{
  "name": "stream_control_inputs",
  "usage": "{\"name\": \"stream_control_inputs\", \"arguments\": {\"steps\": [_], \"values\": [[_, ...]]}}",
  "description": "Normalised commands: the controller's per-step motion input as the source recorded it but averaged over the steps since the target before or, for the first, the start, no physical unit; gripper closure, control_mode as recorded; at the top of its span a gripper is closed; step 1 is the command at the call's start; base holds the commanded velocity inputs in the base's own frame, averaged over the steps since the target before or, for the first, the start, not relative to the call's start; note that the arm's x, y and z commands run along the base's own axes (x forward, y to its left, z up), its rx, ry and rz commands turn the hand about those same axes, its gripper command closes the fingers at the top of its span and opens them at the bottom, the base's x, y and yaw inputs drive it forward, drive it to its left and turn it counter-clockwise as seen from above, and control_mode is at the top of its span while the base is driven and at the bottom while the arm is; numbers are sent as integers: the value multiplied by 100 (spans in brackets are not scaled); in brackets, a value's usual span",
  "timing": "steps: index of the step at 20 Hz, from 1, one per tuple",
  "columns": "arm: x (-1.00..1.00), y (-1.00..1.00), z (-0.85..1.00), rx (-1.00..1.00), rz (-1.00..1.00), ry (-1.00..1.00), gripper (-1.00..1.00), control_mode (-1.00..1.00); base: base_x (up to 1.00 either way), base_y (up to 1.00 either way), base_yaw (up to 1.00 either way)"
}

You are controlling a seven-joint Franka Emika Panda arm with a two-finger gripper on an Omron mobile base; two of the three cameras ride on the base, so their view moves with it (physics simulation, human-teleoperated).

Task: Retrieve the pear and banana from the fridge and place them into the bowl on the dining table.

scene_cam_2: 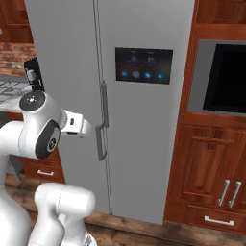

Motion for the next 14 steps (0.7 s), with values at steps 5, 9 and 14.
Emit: {"name": "stream_control_inputs", "arguments": {"steps": [5, 9, 14], "values": [[74, -2, 15, 7, -1, 2, -100, -100, 0, 0, 0], [70, -3, 4, 7, -1, 0, -100, -100, 0, 0, 0], [58, -4, 0, 2, -5, 0, -100, -100, 0, 0, 0]]}}
